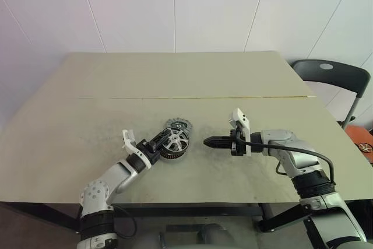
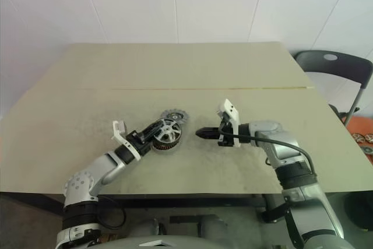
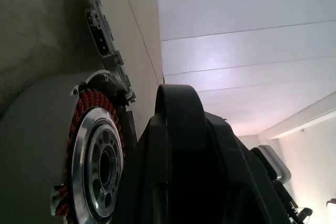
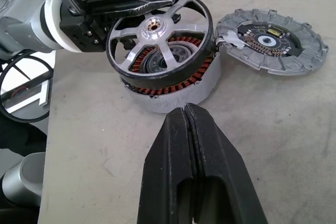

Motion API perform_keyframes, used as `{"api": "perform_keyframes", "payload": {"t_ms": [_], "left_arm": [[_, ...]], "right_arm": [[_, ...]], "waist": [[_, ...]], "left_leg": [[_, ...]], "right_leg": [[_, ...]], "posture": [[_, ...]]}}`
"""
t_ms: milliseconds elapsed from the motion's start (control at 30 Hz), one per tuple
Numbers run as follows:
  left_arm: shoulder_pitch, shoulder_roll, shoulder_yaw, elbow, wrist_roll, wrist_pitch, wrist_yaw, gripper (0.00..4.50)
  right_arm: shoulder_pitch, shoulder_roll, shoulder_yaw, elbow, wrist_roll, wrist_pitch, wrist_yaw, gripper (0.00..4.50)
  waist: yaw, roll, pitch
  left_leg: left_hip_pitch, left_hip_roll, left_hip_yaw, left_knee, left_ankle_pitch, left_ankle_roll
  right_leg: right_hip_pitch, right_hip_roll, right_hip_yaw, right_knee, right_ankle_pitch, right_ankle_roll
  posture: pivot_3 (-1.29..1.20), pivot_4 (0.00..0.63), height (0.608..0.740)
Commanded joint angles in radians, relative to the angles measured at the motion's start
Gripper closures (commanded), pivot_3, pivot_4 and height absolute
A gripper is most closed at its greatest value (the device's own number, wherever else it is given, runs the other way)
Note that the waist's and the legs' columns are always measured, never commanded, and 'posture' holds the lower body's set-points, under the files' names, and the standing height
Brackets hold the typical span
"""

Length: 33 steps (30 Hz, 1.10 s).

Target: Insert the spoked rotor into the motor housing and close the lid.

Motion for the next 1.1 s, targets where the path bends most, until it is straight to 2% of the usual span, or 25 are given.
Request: {"api": "perform_keyframes", "payload": {"t_ms": [33, 933, 1000, 1100], "left_arm": [[0.01, 0.002, -0.001, 0.021, 0.015, -0.007, 0.006, 4.02], [0.025, -0.011, 0.005, 0.014, 0.034, -0.046, 0.031, 4.02], [0.028, -0.006, -0.001, 0.01, 0.043, -0.043, 0.03, 3.28], [0.03, 0.0, -0.008, 0.002, 0.056, -0.04, 0.03, 2.4]], "right_arm": [[-0.017, 0.005, -0.009, -0.022, 0.001, -0.021, -0.004, 4.5], [-0.026, 0.013, -0.007, 0.008, -0.026, -0.053, -0.007, 4.5], [-0.025, 0.013, -0.007, 0.008, -0.028, -0.055, -0.008, 4.5], [-0.024, 0.013, -0.007, 0.008, -0.03, -0.058, -0.01, 4.5]], "waist": [[0.0, 0.0, 0.0], [-0.001, 0.0, 0.0], [-0.001, 0.0, 0.0], [0.0, 0.0, 0.0]], "left_leg": [[0.0, 0.0, 0.0, 0.0, 0.0, 0.0], [0.001, 0.0, 0.001, -0.003, 0.0, 0.0], [0.001, 0.0, 0.001, -0.003, 0.0, 0.0], [0.001, 0.0, 0.001, -0.004, 0.0, 0.0]], "right_leg": [[0.0, 0.0, 0.0, 0.0, 0.0, 0.0], [-0.001, 0.0, 0.001, -0.001, 0.0, 0.001], [-0.001, 0.0, 0.001, -0.001, 0.001, 0.001], [-0.001, 0.0, 0.001, -0.001, 0.0, 0.001]], "posture": [[0.0, 0.0, 0.74], [0.0, 0.0, 0.74], [0.0, 0.0, 0.74], [0.0, 0.0, 0.74]]}}
